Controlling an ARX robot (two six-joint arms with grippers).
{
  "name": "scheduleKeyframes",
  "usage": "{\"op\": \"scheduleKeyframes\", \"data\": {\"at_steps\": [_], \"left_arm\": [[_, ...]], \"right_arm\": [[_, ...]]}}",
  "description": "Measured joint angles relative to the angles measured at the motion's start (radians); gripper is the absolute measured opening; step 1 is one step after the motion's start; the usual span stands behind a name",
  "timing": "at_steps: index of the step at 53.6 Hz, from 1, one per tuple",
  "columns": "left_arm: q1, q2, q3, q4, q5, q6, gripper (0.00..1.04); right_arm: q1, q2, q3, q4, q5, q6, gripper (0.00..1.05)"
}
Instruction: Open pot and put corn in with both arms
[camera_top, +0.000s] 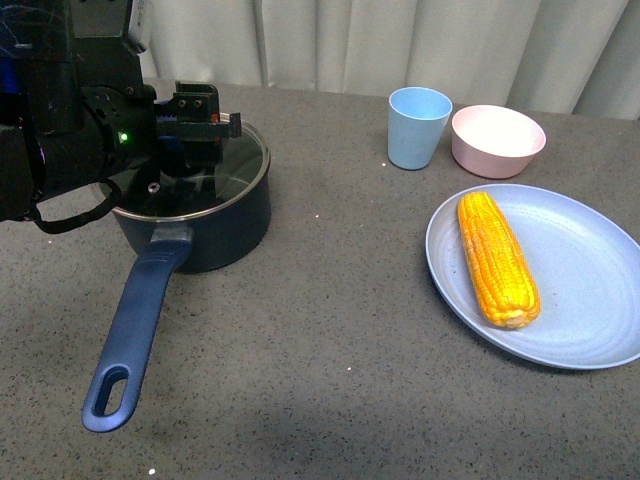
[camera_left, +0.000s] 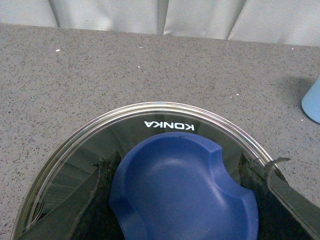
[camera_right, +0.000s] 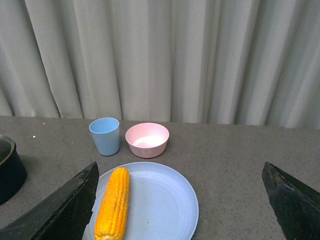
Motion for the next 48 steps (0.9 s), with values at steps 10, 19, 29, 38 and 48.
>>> {"op": "scheduleKeyframes", "data": {"at_steps": [10, 19, 29, 38, 48], "left_arm": [[0.002, -0.06, -0.016, -0.017, 0.0, 0.005, 0.63], [0.063, -0.18, -0.037, -0.013, 0.006, -0.014, 0.63], [0.247, -0.199, -0.096, 0.031, 0.029, -0.021, 0.63], [0.389, -0.107, -0.13, 0.136, 0.063, -0.017, 0.63], [0.42, -0.017, -0.128, 0.227, 0.098, -0.019, 0.63]], "right_arm": [[0.0, 0.0, 0.0, 0.0, 0.0, 0.0, 0.96], [0.0, 0.0, 0.0, 0.0, 0.0, 0.0, 0.96], [0.0, 0.0, 0.0, 0.0, 0.0, 0.0, 0.96], [0.0, 0.0, 0.0, 0.0, 0.0, 0.0, 0.96], [0.0, 0.0, 0.0, 0.0, 0.0, 0.0, 0.96]]}}
